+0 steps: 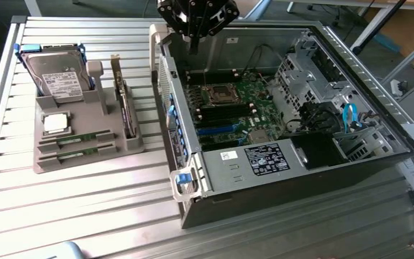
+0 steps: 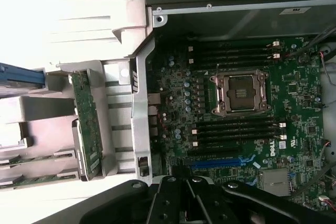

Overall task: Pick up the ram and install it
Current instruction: 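Reach for the ram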

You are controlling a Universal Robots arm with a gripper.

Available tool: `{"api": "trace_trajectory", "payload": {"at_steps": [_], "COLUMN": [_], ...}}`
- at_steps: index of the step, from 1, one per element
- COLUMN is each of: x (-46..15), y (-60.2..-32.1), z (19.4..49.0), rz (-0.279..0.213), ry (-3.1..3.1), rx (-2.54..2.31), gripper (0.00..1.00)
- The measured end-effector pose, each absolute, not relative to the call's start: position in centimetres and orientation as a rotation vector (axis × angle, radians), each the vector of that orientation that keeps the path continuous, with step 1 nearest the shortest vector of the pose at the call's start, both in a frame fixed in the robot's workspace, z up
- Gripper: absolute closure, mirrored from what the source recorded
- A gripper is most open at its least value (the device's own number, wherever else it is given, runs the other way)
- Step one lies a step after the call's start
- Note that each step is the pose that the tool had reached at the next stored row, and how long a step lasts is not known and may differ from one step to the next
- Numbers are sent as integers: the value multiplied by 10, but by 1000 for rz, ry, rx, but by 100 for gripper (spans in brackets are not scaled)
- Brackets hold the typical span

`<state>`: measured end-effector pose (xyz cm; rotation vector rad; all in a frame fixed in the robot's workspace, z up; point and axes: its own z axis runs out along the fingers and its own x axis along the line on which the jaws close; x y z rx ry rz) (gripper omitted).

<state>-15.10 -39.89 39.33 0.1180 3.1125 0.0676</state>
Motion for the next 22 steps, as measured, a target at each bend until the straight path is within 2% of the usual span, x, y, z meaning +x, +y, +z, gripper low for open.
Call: {"api": "trace_trajectory", "payload": {"at_steps": [22], "x": [-186], "y": [-399], "z": [393], "rz": [68], "ry": [3112], "rx": [118], "gripper": [89]}}
